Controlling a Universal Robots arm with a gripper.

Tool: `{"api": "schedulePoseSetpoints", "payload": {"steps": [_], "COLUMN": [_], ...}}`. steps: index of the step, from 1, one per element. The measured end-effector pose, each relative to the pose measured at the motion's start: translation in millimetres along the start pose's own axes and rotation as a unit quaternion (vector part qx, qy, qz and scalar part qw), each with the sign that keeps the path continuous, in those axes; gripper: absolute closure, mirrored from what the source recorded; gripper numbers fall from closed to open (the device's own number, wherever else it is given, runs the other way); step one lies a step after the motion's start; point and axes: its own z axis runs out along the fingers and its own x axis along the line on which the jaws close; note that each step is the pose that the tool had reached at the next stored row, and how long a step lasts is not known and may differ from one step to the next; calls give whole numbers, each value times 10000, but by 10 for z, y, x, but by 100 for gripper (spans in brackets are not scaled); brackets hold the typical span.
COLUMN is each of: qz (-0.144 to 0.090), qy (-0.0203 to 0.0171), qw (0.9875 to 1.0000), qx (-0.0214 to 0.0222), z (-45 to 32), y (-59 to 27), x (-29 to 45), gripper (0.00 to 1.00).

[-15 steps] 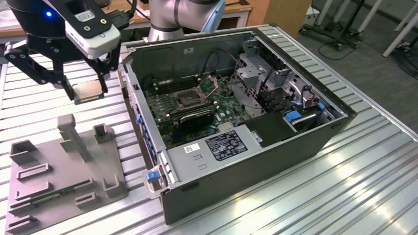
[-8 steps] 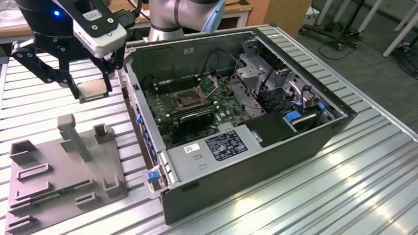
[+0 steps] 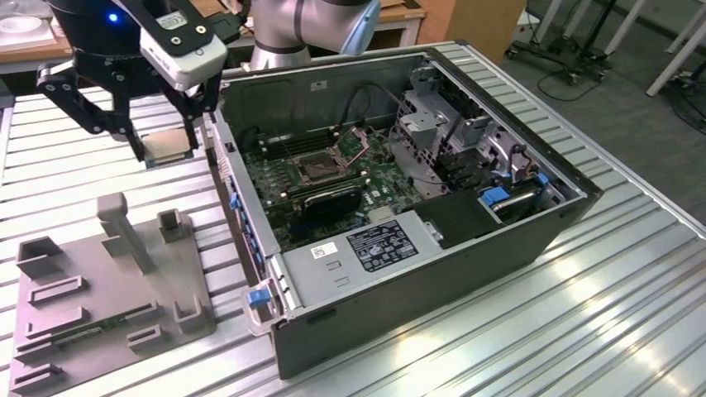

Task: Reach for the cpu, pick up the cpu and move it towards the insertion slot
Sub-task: 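Pick up the cpu and move it towards the insertion slot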

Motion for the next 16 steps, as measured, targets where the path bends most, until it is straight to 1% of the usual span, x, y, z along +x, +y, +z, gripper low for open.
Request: {"api": "schedulePoseSetpoints", "payload": {"steps": [8,16], "qz": [0,0], "qy": [0,0], "qw": [10000,10000], "qx": [-1,-1], "z": [14,26], "y": [85,179], "x": [-182,-316], "gripper": [45,45]}}
